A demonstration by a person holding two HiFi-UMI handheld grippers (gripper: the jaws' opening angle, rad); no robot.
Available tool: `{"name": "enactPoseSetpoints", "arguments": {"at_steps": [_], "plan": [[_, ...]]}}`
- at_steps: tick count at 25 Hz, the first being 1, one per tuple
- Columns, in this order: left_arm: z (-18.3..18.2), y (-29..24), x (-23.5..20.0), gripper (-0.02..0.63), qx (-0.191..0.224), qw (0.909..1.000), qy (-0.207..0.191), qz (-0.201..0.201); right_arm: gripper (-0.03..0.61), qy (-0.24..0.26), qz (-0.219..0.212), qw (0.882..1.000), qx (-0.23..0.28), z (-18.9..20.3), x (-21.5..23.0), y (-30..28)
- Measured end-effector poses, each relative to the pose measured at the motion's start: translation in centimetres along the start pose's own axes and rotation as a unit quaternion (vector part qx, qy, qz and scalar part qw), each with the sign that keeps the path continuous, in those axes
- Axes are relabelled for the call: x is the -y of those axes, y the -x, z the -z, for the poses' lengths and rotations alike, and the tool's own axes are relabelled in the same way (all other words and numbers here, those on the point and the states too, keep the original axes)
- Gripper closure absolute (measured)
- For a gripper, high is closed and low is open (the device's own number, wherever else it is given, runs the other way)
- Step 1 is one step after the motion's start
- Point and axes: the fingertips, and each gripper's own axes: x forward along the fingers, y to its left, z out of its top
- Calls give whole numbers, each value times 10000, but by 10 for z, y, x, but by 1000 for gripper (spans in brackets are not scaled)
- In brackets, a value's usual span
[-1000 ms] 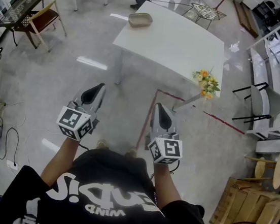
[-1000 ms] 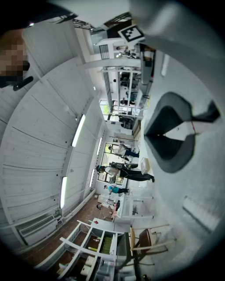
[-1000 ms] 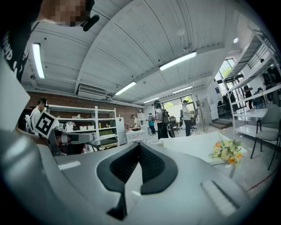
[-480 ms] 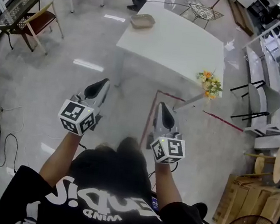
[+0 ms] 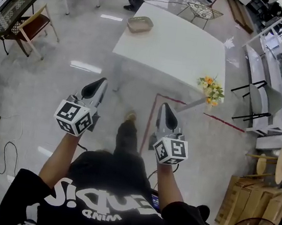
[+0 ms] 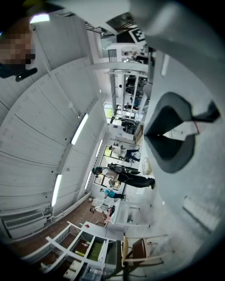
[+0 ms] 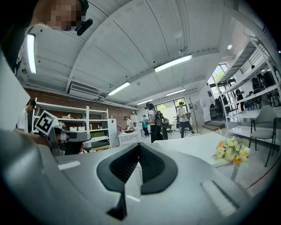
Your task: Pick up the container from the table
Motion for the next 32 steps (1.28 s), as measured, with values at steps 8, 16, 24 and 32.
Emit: {"name": "enactPoseSetpoints", "arguments": {"at_steps": [8, 16, 24, 32], "plan": [[-19, -83, -62, 612, -27, 9997, -3, -232, 580, -101, -135, 9998, -61, -10, 43, -96], [-46, -189, -121, 612, -93, 9985, 243, -478, 580, -90, -349, 9991, -209, -39, 95, -207], [-64, -277, -155, 612, -154, 9970, 246, -721, 580, -24, -652, 9977, -203, -61, 151, -295], [-71, -328, -168, 612, -68, 9963, 212, -829, 580, -91, -802, 9966, -188, -70, 194, -344]]}}
